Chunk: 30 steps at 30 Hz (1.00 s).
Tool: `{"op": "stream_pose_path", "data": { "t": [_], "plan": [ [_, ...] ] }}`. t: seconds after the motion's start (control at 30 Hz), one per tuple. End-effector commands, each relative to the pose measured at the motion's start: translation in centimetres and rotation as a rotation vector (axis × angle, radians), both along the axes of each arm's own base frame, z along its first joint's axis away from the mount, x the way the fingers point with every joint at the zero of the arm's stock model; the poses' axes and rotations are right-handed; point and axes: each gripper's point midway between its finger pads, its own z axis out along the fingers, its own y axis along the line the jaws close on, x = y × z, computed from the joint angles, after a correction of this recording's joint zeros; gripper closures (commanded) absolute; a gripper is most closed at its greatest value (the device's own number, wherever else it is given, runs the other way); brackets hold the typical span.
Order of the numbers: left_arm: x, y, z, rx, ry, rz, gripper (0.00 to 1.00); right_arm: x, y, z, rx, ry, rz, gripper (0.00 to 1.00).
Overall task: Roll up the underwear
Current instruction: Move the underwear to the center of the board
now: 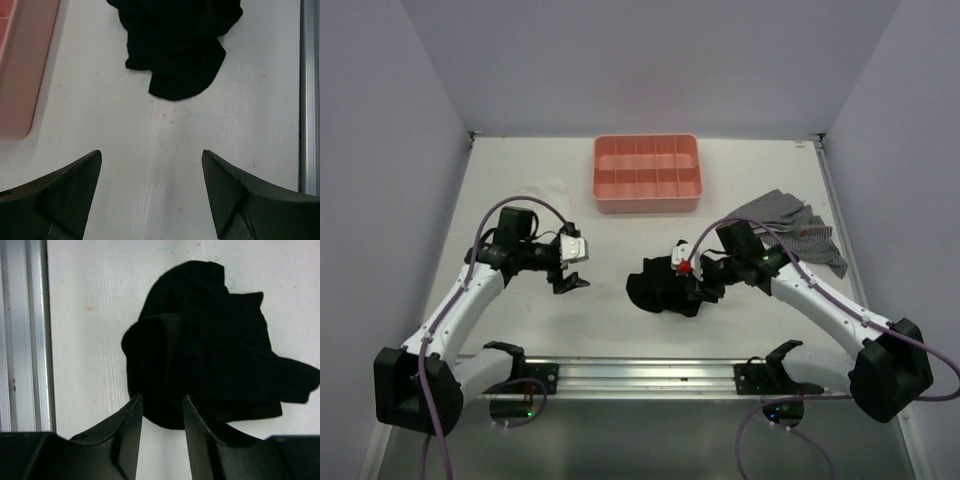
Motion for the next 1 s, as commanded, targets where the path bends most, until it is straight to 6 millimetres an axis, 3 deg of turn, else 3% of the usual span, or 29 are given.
{"op": "stream_pose_path", "data": {
  "t": [0.0, 0.1, 0.13, 0.17, 0.2, 0.23, 0.37, 0.4, 0.53, 0.77, 0.97],
  "plan": [
    [0.3, -2.2, 0.2, 0.035, -0.168, -0.119, 0.16, 2.2, -1.7, 1.4, -0.046, -0.091, -0.054, 0.58],
    [-0.5, -5.4, -0.5, 0.067, -0.226, -0.22, 0.2, 4.5, -3.5, 1.3, 0.007, 0.005, -0.189, 0.6],
    [-0.6, -6.3, -0.5, 0.074, -0.234, -0.24, 0.22, 5.8, -5.0, 1.3, 0.027, 0.037, -0.269, 0.61],
    [-1.4, -7.7, -1.3, 0.087, -0.219, -0.297, 0.25, 6.7, -5.3, 2.0, 0.05, 0.057, -0.299, 0.62],
    [-1.4, -8.3, -1.4, 0.091, -0.221, -0.313, 0.26, 6.6, -5.7, 1.7, 0.057, 0.115, -0.314, 0.62],
    [-1.4, -9.6, -1.6, 0.104, -0.225, -0.358, 0.28, 7.7, -6.3, 1.5, 0.056, 0.144, -0.349, 0.62],
    [-1.8, -12.3, -2.6, 0.195, -0.279, -0.513, 0.33, 9.1, -6.0, 0.7, 0.071, 0.276, -0.44, 0.6],
    [-1.5, -13.2, -2.0, 0.198, -0.317, -0.543, 0.34, 9.6, -5.9, 0.7, 0.079, 0.283, -0.454, 0.6],
    [-1.9, -15.9, -3.7, 0.241, -0.352, -0.645, 0.41, 10.7, -5.7, 0.3, 0.099, 0.35, -0.486, 0.59],
    [-3.6, -17.4, -6.1, 0.289, -0.369, -0.786, 0.46, 12.1, -7.0, 0.0, 0.133, 0.39, -0.531, 0.51],
    [-4.7, -19.0, -7.5, 0.304, -0.377, -0.808, 0.47, 11.9, -7.6, 0.1, 0.12, 0.349, -0.506, 0.4]
  ]
}}
